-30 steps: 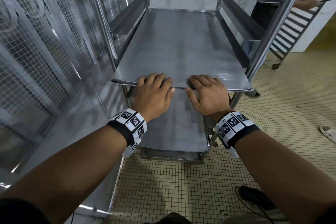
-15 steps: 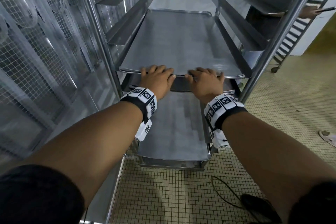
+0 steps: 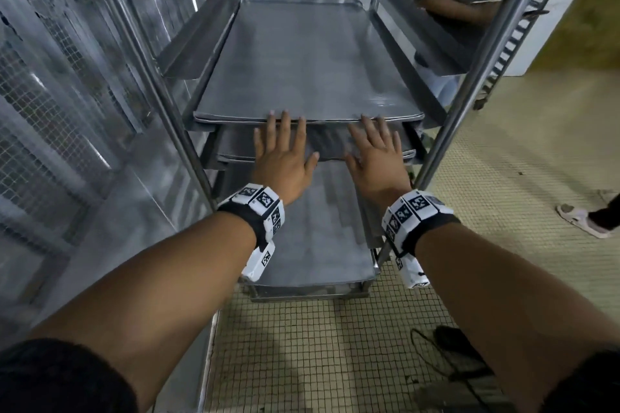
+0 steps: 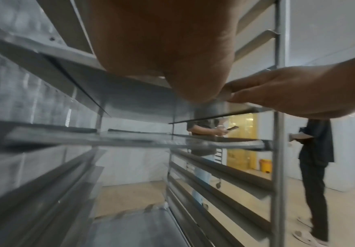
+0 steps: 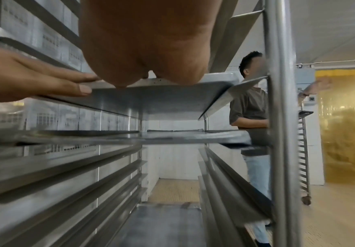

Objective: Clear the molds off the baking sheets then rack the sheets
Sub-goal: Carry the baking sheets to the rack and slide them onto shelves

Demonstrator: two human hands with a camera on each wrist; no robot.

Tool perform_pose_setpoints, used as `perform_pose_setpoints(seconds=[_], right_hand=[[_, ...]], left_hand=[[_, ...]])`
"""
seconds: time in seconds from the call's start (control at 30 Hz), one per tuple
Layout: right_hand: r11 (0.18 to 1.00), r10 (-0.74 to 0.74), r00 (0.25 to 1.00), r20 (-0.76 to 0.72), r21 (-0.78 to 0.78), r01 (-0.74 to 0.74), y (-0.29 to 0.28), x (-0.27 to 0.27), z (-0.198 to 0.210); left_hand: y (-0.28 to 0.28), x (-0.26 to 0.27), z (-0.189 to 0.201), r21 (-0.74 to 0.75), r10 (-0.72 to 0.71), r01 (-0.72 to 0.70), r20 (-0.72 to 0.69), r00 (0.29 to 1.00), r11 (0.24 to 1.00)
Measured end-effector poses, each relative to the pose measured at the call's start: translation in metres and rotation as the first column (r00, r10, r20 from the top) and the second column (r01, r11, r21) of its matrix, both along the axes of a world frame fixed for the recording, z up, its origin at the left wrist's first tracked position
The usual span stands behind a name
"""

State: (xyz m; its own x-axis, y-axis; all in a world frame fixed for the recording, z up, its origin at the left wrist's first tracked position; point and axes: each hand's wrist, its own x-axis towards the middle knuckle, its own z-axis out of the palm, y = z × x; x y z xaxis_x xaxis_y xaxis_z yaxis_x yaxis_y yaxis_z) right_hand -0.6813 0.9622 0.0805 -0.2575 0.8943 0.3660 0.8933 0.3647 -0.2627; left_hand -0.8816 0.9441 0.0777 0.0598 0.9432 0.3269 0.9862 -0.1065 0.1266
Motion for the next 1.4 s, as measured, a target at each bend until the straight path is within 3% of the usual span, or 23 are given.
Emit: perform_pose_setpoints(seconds=[0.13, 0.3, 0.4, 0.53, 0.63, 0.7, 0.83, 0.97, 1.17, 1.4], right_hand=[[0.980, -0.195, 0.980, -0.039, -0.058, 0.193, -0.062, 0.050, -0.028], [0.821, -0.532, 0.847, -0.004, -0.248, 0.514, -0.160, 0.159, -0.058], [0.681, -0.710, 0.704, -0.016, -0.271, 0.681, -0.229, 0.228, -0.067], [0.442, -0.886, 0.462, -0.036, -0.365, 0.819, -0.332, 0.307, -0.076], [0.280, -0.955, 0.292, -0.043, -0.444, 0.851, -0.413, 0.354, -0.084], [0.183, -0.981, 0.188, -0.040, -0.494, 0.850, -0.466, 0.380, -0.091], [0.031, -0.999, 0.030, -0.012, -0.577, 0.816, -0.561, 0.425, -0.107], [-0.045, -0.998, -0.060, -0.001, -0.637, 0.769, -0.619, 0.460, -0.123], [-0.027, -0.993, -0.099, -0.063, -0.695, 0.719, -0.632, 0.497, -0.134], [-0.038, -0.985, -0.150, -0.091, -0.721, 0.691, -0.608, 0.530, -0.133]], left_hand=[[-0.024, 0.047, -0.035, 0.041, -0.180, 0.177, 0.080, 0.980, 0.983], [-0.066, 0.145, -0.049, -0.117, -0.383, 0.429, 0.288, 0.878, 0.896], [-0.097, 0.215, -0.054, -0.240, -0.469, 0.567, 0.363, 0.805, 0.788], [-0.146, 0.306, -0.065, -0.375, -0.629, 0.734, 0.380, 0.678, 0.566], [-0.186, 0.368, -0.077, -0.489, -0.672, 0.766, 0.402, 0.622, 0.417], [-0.211, 0.403, -0.089, -0.564, -0.700, 0.742, 0.361, 0.616, 0.363], [-0.246, 0.456, -0.108, -0.626, -0.739, 0.663, 0.197, 0.644, 0.411], [-0.261, 0.488, -0.117, -0.650, -0.728, 0.572, 0.042, 0.685, 0.501], [-0.258, 0.516, -0.125, -0.635, -0.634, 0.505, 0.030, 0.773, 0.585], [-0.223, 0.564, -0.115, -0.619, -0.618, 0.529, 0.089, 0.781, 0.580]])
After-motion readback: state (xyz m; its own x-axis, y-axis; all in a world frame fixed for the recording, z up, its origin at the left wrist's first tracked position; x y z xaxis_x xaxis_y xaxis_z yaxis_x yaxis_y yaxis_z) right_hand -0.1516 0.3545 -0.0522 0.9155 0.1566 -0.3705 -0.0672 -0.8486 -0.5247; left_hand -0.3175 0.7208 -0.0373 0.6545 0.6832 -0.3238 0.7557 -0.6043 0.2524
